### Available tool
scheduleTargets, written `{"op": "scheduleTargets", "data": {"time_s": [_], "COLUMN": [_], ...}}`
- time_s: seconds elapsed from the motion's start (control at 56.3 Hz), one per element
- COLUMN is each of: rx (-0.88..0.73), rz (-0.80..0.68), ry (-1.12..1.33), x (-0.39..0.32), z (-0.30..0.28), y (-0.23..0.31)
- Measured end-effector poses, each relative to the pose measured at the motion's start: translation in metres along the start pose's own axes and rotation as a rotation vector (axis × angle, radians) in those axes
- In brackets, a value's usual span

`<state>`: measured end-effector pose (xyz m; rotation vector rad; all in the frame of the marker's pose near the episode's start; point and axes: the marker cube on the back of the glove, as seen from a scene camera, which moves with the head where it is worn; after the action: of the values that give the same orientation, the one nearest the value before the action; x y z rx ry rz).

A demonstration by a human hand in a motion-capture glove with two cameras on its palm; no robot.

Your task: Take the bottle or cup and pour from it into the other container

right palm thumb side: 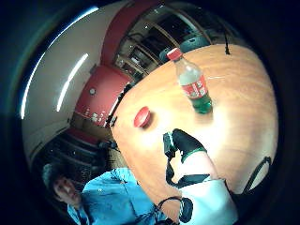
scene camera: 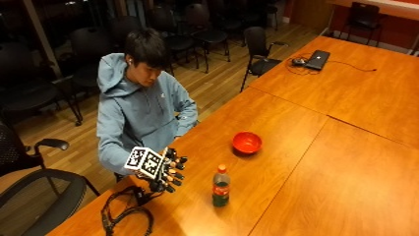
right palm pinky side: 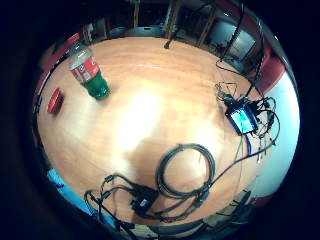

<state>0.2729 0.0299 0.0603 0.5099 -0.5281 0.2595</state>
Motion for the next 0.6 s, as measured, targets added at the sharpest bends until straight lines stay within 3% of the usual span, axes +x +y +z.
{"op": "scheduleTargets", "data": {"time_s": [0.604], "rx": [-0.135], "rz": [0.104], "ry": [-0.530], "x": [0.031], "z": [0.073], "y": [-0.067]}}
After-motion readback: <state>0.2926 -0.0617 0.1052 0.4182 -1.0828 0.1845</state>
